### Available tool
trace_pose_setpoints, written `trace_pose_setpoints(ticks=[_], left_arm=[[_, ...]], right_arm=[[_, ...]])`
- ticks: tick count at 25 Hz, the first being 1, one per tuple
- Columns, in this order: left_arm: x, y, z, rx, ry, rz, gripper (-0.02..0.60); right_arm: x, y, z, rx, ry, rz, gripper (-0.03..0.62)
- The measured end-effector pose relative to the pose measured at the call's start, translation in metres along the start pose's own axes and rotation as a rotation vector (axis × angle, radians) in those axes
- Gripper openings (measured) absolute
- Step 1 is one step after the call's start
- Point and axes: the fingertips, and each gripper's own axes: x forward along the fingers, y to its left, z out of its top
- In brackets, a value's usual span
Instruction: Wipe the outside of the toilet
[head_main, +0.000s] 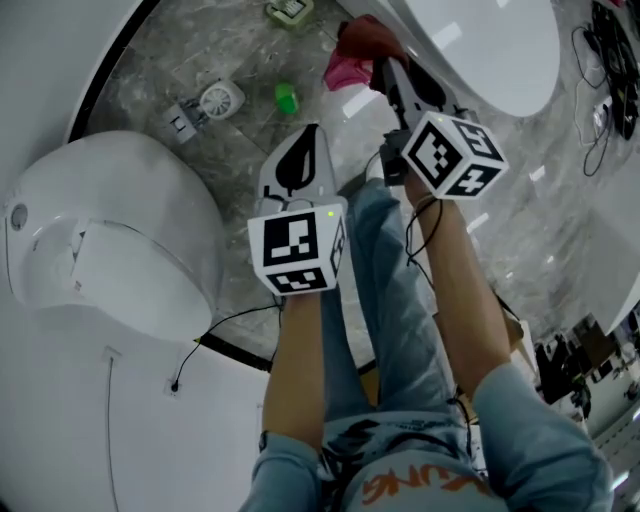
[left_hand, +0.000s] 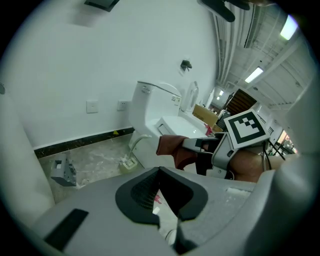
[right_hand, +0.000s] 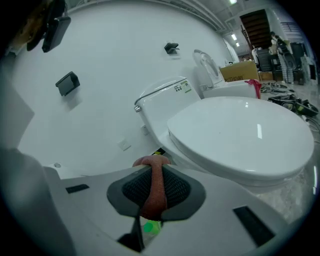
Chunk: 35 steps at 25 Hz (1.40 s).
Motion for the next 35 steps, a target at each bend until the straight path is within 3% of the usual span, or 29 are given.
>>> trace_pose_setpoints(ticks=[13, 28, 35], left_arm=[[0.021, 0.007, -0.007, -0.013, 0.038, 0.038, -0.002], [0.020, 0.011, -0.015, -0.024, 0.055, 0.098, -0.002], [0.023, -0.011, -0.024, 0.005, 0.071, 0.076, -0.002]], right_arm=[[0.053, -0.032, 0.017, 0.082, -0.050, -0.058, 0.042], [0.017, -0.073, 0.006, 0.170, -0.083, -0.121, 0.041], [-0.006, -0.093, -0.010, 0.200, -0.077, -0.142, 0.041]])
